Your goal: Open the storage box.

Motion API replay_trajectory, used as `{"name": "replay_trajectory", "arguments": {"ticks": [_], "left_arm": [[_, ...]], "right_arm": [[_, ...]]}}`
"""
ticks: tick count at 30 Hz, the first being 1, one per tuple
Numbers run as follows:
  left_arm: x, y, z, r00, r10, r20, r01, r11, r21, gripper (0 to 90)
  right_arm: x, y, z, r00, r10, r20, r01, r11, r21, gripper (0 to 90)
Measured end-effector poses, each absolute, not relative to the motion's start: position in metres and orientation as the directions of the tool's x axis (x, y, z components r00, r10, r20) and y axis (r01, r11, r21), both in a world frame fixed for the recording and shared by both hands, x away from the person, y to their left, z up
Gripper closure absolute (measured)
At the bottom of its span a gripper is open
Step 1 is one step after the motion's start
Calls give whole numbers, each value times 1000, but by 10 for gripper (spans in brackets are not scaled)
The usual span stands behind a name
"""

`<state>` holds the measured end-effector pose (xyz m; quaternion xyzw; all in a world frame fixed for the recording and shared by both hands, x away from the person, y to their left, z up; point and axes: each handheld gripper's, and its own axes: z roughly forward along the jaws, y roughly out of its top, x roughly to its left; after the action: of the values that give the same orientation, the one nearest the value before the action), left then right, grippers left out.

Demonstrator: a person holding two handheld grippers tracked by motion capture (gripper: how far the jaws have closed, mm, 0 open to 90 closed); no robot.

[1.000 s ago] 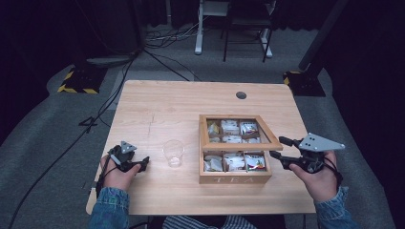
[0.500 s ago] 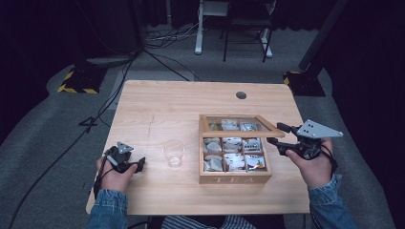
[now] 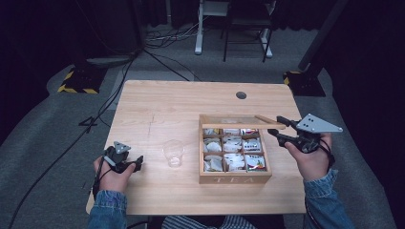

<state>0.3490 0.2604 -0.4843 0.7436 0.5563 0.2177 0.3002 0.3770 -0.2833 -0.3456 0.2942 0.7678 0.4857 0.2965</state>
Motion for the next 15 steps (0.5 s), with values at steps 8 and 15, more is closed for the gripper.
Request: {"name": "replay_trajectory", "arguments": {"ticks": [8, 15], "left_arm": [[344, 253, -469, 322, 947, -3, 674, -227, 703, 287], [340, 248, -458, 352, 936, -11, 661, -240, 711, 283]], "right_arm": [[379, -286, -345, -653, 743, -149, 176, 340, 924, 534], [380, -288, -344, -655, 744, -132, 185, 327, 927, 550]]}}
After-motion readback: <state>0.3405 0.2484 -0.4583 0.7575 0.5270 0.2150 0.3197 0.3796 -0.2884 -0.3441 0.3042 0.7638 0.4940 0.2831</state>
